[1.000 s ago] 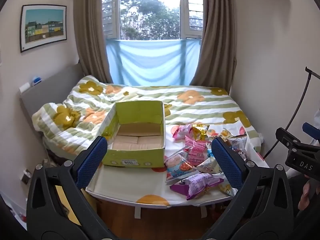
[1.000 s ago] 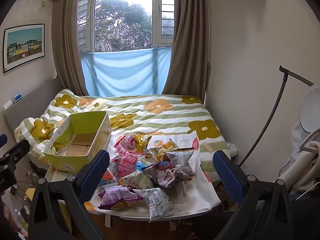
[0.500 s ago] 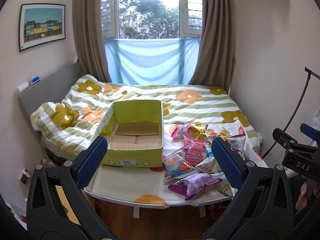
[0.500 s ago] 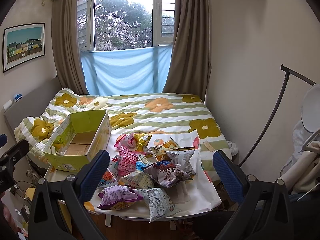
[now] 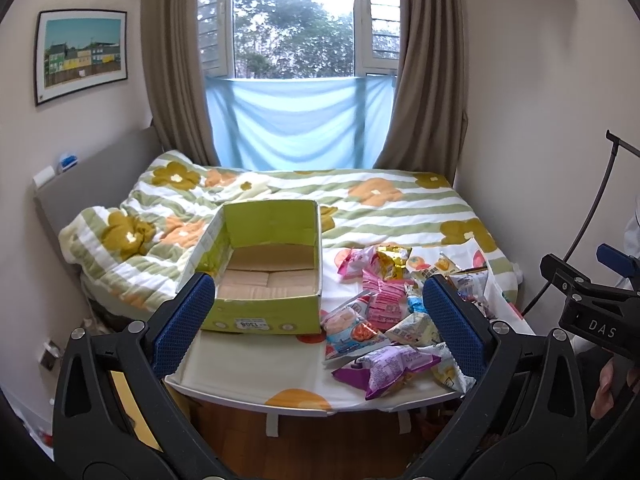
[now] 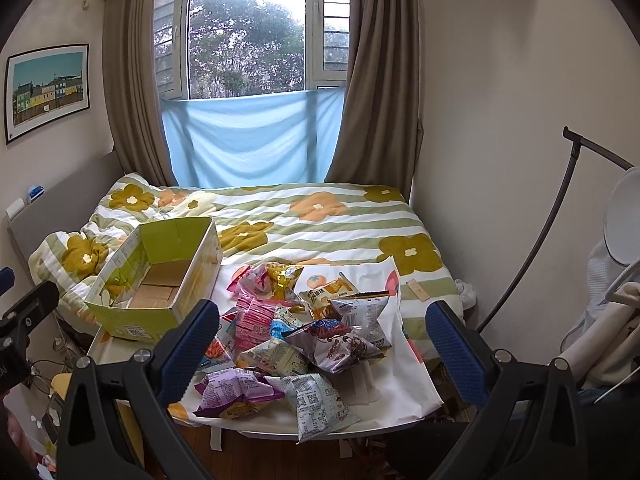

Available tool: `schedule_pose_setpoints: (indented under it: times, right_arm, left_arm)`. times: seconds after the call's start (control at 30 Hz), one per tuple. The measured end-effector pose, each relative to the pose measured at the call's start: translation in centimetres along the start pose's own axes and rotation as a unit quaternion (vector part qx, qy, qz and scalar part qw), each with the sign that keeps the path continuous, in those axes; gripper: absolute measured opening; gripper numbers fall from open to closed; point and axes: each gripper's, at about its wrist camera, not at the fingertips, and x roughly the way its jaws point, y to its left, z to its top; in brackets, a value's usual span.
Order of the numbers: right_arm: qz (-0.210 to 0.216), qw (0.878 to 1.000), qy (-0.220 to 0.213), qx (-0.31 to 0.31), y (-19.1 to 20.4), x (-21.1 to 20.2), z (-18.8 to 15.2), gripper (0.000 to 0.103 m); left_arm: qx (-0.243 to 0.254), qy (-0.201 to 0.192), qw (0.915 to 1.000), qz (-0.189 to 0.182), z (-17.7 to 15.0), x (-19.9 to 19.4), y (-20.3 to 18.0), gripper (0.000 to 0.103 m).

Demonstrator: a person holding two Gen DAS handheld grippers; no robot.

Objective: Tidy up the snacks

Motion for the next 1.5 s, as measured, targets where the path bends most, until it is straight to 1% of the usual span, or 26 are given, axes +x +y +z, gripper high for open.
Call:
schedule_pose_setpoints:
  times: [1.2, 1.5]
  right_arm:
    - [-0.002, 1.000, 0.003, 0.003, -0.49, 0.02, 0.06, 0.103]
    - [-0.003, 1.000, 0.007, 0.005, -0.57, 0.16, 0.01, 0.103]
  left_arm:
    - [-0.001, 0.004, 1.0000, -0.002, -0.29, 0.06, -0.19, 0.103]
    - [0.001, 0.009, 0.9999, -0.006, -0.62, 0.58, -0.22, 0.103]
